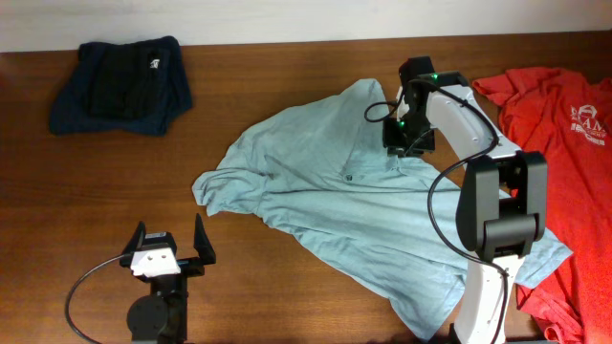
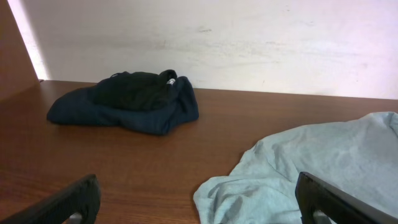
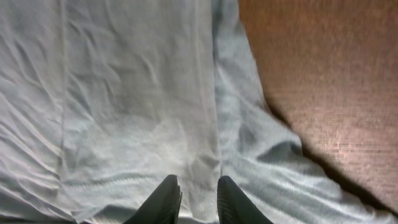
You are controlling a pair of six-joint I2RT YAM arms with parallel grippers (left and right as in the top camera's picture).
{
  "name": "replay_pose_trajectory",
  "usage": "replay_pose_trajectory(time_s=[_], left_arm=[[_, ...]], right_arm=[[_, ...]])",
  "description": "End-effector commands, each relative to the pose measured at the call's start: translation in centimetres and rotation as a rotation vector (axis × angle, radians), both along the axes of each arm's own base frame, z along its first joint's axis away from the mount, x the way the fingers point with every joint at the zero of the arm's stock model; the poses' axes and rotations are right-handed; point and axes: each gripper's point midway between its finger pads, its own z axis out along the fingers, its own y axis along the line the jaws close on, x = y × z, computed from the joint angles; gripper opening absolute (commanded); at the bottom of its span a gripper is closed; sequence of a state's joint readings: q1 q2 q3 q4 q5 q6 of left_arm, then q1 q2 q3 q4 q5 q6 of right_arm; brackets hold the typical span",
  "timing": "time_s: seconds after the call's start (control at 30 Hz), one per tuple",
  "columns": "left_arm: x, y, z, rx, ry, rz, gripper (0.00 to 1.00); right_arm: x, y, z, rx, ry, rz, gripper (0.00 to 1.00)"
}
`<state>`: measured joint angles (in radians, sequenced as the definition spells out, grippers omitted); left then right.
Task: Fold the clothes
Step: 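Grasp the light blue shirt's upper edge with the right gripper, then pull the shirt edge up and right with the right gripper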
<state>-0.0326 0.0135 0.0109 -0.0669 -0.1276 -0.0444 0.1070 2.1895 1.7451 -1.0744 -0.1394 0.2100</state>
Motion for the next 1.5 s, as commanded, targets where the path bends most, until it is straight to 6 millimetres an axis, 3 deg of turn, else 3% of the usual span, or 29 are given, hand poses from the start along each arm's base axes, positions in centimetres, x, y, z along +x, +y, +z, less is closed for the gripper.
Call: replay_pose_trajectory(time_s=[0.0,0.13,0.27,0.57,0.67,0.87,0.9,0.97,1.1,1.17,1.33,1.47], left_arm=[[0.0,-0.2,0.0,0.018,0.000,-0.012,1.00],[0.0,-0.2,0.0,0.018,0.000,-0.012,1.00],[0.0,-0.2,0.0,0.018,0.000,-0.012,1.00],[0.0,-0.2,0.0,0.018,0.000,-0.012,1.00],[0.0,-0.2,0.0,0.018,0.000,-0.012,1.00],[0.0,-0.2,0.0,0.018,0.000,-0.012,1.00],[0.0,-0.2,0.0,0.018,0.000,-0.012,1.00],[0.0,-0.2,0.0,0.018,0.000,-0.012,1.00],[0.0,-0.2,0.0,0.018,0.000,-0.012,1.00],[0.0,-0.2,0.0,0.018,0.000,-0.012,1.00],[0.0,-0.2,0.0,0.018,0.000,-0.012,1.00],[0.0,-0.2,0.0,0.018,0.000,-0.012,1.00]], right_arm=[[0.3,-0.3,0.1,-0.012,-0.001,-0.012,0.26],[0.0,-0.3,-0.1,-0.013,0.008,-0.012,0.39],[-0.6,-0.4,-1.1,-0.014,0.032,-0.038,0.39],[-1.1,0.5,-1.8,0.038,0.044,-0.035,0.33],[-1.1,0.5,-1.8,0.038,0.044,-0.035,0.21],[-1.1,0.5,-1.8,0.038,0.047,-0.036,0.21],[-1.1,0.5,-1.8,0.037,0.047,-0.036,0.22],[-1.3,0.5,-1.8,0.037,0.053,-0.036,0.38],[-1.6,0.4,-1.9,0.035,0.065,-0.036,0.40],[-1.7,0.4,-1.9,0.035,0.067,-0.036,0.39],[-1.7,0.4,-2.0,0.035,0.070,-0.044,0.16],[-1.8,0.4,-2.0,0.035,0.072,-0.044,0.14]])
